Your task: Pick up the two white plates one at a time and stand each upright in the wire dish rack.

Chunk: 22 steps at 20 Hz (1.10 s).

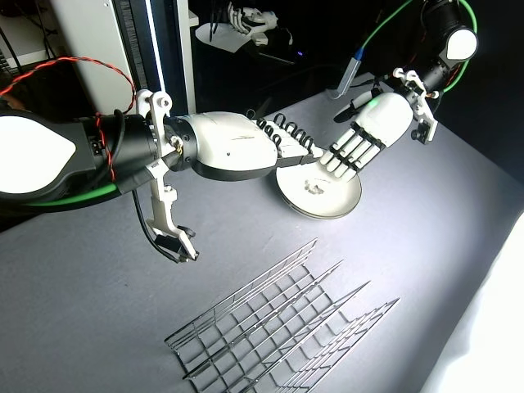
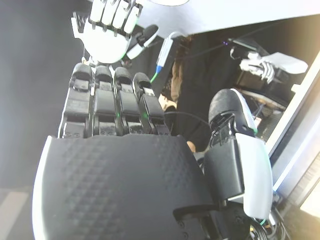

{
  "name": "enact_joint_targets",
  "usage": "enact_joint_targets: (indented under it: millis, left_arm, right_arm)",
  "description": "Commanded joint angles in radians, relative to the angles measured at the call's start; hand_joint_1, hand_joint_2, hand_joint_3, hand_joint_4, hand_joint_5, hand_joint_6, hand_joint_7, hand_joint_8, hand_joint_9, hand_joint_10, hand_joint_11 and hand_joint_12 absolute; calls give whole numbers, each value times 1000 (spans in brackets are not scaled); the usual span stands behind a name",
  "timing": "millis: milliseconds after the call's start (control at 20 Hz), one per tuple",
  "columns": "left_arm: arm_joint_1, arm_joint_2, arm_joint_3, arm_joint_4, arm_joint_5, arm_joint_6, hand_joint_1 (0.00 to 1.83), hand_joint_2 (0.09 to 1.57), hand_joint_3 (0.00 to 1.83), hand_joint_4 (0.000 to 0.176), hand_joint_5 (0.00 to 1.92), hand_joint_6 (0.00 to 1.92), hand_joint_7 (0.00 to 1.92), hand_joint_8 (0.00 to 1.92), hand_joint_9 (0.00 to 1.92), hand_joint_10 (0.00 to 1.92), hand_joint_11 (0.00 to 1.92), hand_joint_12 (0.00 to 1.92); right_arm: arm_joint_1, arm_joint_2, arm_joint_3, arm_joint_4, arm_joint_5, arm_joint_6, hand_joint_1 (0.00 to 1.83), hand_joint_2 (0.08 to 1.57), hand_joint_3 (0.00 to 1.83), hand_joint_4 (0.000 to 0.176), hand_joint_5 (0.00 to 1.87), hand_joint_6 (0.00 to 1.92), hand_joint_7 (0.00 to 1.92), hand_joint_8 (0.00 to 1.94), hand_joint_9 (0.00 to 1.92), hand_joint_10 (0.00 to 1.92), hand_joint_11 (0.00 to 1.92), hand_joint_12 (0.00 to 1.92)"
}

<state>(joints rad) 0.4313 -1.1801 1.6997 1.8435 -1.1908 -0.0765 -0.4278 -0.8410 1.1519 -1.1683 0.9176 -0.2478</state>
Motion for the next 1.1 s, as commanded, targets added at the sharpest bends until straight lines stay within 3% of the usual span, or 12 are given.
enact_joint_targets:
  millis: [0, 150, 450, 1050]
  left_arm:
    - [3, 2, 5, -64, -39, -5, 0, 1146, 0, 0, 0, 0, 0, 0, 0, 0, 0, 0]
    - [8, -2, 11, -54, -31, -16, 0, 1136, 0, 0, 23, 9, 0, 0, 0, 0, 0, 0]
    - [31, -8, 13, 8, -13, -20, 0, 1130, 0, 0, 29, 12, 0, 0, 0, 0, 0, 0]
    - [56, -52, 11, 39, 28, -25, 0, 1103, 0, 0, 51, 12, 0, 0, 0, 0, 0, 0]
  right_arm:
    - [15, 5, 1, 74, 68, 3, 81, 1172, 0, 0, 0, 0, 0, 0, 0, 0, 0, 0]
    - [20, 6, 3, 73, 68, 3, 2, 1192, 0, 0, 0, 0, 0, 0, 0, 0, 2, 1]
    - [24, 7, 3, 74, 67, 3, 0, 1152, 0, 0, 30, 11, 2, 1, 0, 0, 0, 0]
    - [23, 7, 3, 74, 66, 3, 0, 1102, 0, 0, 33, 0, 6, 2, 0, 0, 1, 0]
